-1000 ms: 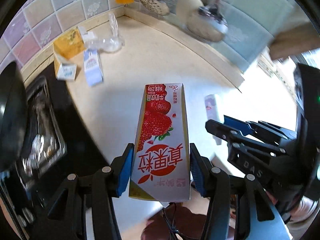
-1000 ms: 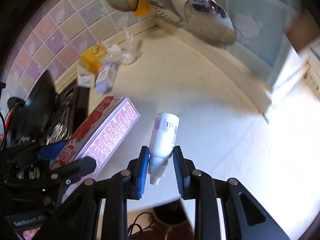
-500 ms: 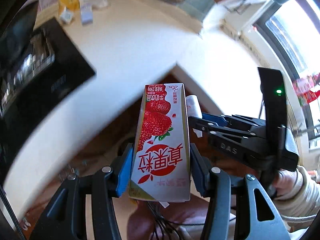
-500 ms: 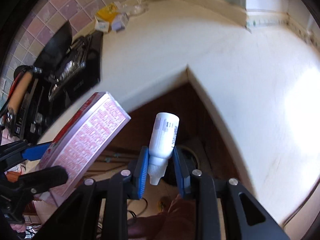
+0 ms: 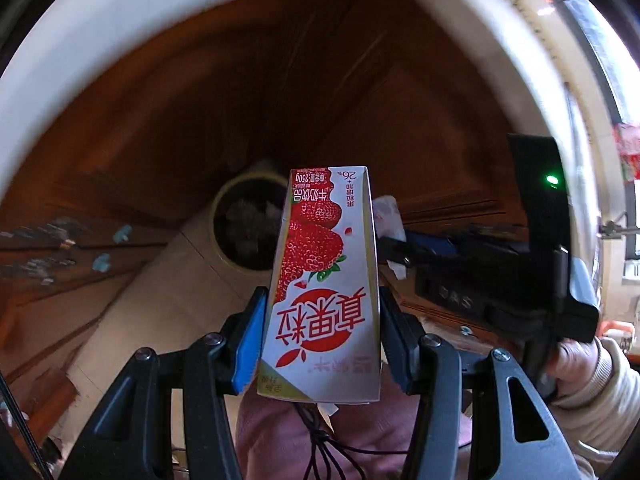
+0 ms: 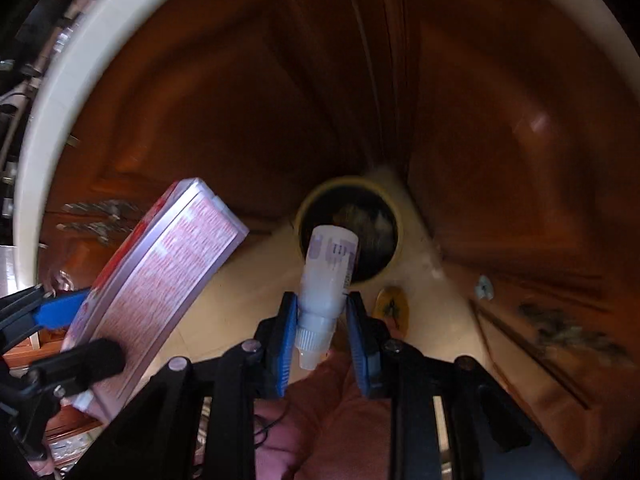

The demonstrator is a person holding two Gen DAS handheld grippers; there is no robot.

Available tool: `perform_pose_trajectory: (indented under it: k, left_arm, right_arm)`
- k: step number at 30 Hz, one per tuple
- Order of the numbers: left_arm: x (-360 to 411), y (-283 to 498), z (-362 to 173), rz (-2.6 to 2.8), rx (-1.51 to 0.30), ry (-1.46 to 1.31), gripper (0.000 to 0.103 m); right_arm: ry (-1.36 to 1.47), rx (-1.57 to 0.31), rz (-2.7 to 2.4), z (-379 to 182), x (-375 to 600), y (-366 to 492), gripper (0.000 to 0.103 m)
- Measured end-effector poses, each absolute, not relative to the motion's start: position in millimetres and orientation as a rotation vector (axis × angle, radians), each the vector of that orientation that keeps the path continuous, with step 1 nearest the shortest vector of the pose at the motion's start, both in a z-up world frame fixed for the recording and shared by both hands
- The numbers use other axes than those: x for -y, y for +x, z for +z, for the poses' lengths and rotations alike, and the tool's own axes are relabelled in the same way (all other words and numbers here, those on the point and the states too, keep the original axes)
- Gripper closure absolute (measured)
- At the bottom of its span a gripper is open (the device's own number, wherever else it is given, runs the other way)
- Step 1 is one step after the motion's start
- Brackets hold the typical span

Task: Collect trash
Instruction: 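Carry the juice carton and white bottle down over the trash bin, then open both grippers to drop the carton and bottle into the bin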

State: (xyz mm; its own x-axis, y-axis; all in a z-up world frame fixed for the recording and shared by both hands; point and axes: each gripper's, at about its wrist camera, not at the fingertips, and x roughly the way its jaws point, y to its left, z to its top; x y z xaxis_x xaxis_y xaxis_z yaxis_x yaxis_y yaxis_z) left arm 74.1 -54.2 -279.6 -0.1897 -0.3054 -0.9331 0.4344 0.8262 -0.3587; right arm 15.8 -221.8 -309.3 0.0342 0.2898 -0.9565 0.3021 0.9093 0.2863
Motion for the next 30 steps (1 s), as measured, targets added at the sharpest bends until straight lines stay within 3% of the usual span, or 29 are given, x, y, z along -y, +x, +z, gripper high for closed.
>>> perform_pose_trajectory:
  k: [7,14,17,21,23,30]
  left_arm:
    - [65.0,88.3,-411.2,-0.609,-1.748,0.071,0.052]
    - [68.5,102.3,-504.3,-0.564,-1.777,0.101,0.051]
    - [63.2,108.8,-528.2,-0.547,-1.77,0.109,0.049]
    - [54.1,114.7,-544.0,-0.547,-1.767,0.082,0.031]
    - [51.2,115.3,-547.1,-0.543,-1.764,0.086,0.03]
    - [38.6,109.3,-538.5,-0.511,-1.775,0.125,0.029]
  right_arm:
    - [0.472,-1.686,0.002,-427.2,223.9,30.8,0.078]
    - [0.428,-1.731,0.036,-518.6,228.5,48.4,0.078]
    - [0.428,-1.74,0.062,-548.0,224.8,56.5,0.078]
    - [0.435,-1.762,0.085,-571.0,216.6,60.5,0.072]
    - [0.445,-1.77,0.086,-579.6,215.0,60.4,0.066]
    - [0.461,-1.765,0.089,-572.6,209.0,61.2,0.065]
